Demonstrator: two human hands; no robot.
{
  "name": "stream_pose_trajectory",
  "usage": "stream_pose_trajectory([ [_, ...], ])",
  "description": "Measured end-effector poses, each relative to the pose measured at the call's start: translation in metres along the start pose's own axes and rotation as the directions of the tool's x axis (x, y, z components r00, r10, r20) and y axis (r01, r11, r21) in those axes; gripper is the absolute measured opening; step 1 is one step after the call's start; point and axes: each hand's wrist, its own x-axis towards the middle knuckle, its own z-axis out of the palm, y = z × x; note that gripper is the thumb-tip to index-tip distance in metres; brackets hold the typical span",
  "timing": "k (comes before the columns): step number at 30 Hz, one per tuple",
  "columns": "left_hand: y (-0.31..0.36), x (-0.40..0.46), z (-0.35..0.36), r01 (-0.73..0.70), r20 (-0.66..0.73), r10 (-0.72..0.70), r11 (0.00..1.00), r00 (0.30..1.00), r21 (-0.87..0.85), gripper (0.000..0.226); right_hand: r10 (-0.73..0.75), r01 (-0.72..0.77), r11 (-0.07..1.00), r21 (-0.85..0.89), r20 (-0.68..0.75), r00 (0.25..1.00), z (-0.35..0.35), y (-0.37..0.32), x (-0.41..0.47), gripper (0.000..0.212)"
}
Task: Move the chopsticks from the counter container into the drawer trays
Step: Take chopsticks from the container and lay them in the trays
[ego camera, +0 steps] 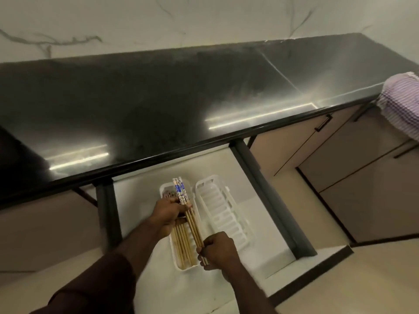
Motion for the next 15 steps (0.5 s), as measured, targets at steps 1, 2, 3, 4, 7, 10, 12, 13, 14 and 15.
stream_pose_trajectory([
  [1, -0.003, 0.008, 0.0, 0.007, -0.009, -0.007, 1.0, 1.0, -0.001, 0.019, -0.005, 0.005, 0.999, -0.042, -0.013, 1.0, 0.002, 0.0, 0.006, 0.013],
  [2, -0.005, 0.015, 0.0, 0.013, -0.016, -0.014, 1.0, 1.0, -0.003, 0.018, -0.024, 0.022, 0.995, -0.092, -0.024, 0.999, 0.005, 0.001, 0.012, 0.013],
  [3, -0.007, 0.021, 0.0, 0.017, -0.024, -0.017, 1.0, 1.0, -0.005, 0.017, -0.05, 0.044, 0.988, -0.149, -0.034, 0.998, 0.007, 0.0, 0.018, 0.012],
  [4, -0.009, 0.027, 0.0, 0.017, -0.033, -0.017, 1.0, 0.999, -0.001, 0.016, -0.068, 0.057, 0.978, -0.2, -0.046, 0.997, 0.01, 0.0, 0.023, 0.013],
  [7, -0.016, 0.04, 0.002, 0.019, -0.052, -0.019, 1.0, 0.998, 0.017, 0.013, -0.08, 0.058, 0.957, -0.286, -0.067, 0.995, 0.017, -0.002, 0.034, 0.014],
  [10, -0.022, 0.048, 0.003, 0.03, -0.062, -0.028, 0.999, 0.998, 0.026, 0.011, -0.113, 0.072, 0.921, -0.382, -0.088, 0.99, 0.025, -0.005, 0.037, 0.017],
  [12, -0.024, 0.05, 0.004, 0.034, -0.056, -0.032, 0.999, 0.998, 0.039, 0.011, -0.133, 0.075, 0.901, -0.427, -0.108, 0.985, 0.029, -0.006, 0.037, 0.017],
  [13, -0.024, 0.051, 0.004, 0.035, -0.046, -0.033, 0.998, 0.998, 0.049, 0.011, -0.138, 0.073, 0.893, -0.443, -0.117, 0.983, 0.031, -0.006, 0.035, 0.017],
  [14, -0.025, 0.05, 0.004, 0.035, -0.032, -0.033, 0.998, 0.999, 0.059, 0.011, -0.141, 0.07, 0.886, -0.458, -0.124, 0.982, 0.033, -0.006, 0.034, 0.017],
  [15, -0.026, 0.049, 0.004, 0.034, -0.018, -0.032, 0.997, 0.999, 0.065, 0.012, -0.144, 0.067, 0.877, -0.475, -0.127, 0.981, 0.034, -0.005, 0.031, 0.017],
])
